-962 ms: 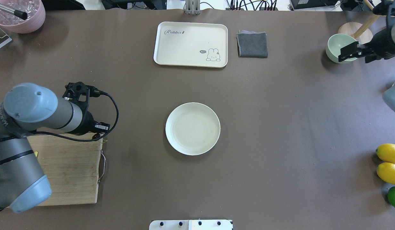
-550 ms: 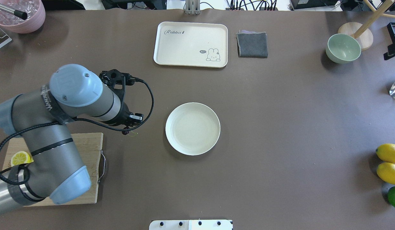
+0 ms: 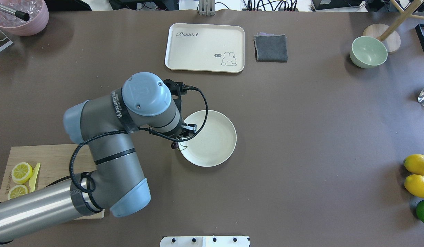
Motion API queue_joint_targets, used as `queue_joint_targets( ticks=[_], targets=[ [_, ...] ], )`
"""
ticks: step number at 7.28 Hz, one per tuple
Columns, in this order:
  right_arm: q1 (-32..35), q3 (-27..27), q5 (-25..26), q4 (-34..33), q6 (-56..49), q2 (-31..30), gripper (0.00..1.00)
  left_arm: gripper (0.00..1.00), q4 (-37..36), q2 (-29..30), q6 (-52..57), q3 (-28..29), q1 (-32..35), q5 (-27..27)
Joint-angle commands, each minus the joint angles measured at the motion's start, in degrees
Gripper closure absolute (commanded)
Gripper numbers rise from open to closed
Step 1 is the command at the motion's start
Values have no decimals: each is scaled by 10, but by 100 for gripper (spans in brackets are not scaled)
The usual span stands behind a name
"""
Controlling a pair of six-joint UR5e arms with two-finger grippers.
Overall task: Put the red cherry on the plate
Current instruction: 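Carry the cherries with the left gripper over the white plate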
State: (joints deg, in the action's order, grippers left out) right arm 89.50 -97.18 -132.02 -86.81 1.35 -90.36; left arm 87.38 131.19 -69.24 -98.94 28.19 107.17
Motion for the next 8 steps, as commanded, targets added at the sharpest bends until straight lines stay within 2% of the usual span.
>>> queue_joint_targets(
  ticks=[1, 3, 4, 5, 7, 8],
  targets=[
    [23, 5, -5, -2, -29, -38, 0, 97, 41, 66, -38, 85, -21, -38],
    [23, 10, -4, 1, -29, -42, 0, 95, 108, 69, -34, 142, -19, -42],
    [23, 11, -4, 1, -29, -43, 0, 67, 117, 69, -33, 153, -15, -42],
    [23, 18, -5, 3, -29, -47, 0, 3, 118, 67, -30, 153, -16, -42],
    [23, 20, -5, 3, -29, -57, 0, 2, 111, 63, -30, 126, -12, -40],
    [23, 18, -9, 3, -29, -61, 0, 2, 90, 35, -27, 75, 10, -32]
  ],
)
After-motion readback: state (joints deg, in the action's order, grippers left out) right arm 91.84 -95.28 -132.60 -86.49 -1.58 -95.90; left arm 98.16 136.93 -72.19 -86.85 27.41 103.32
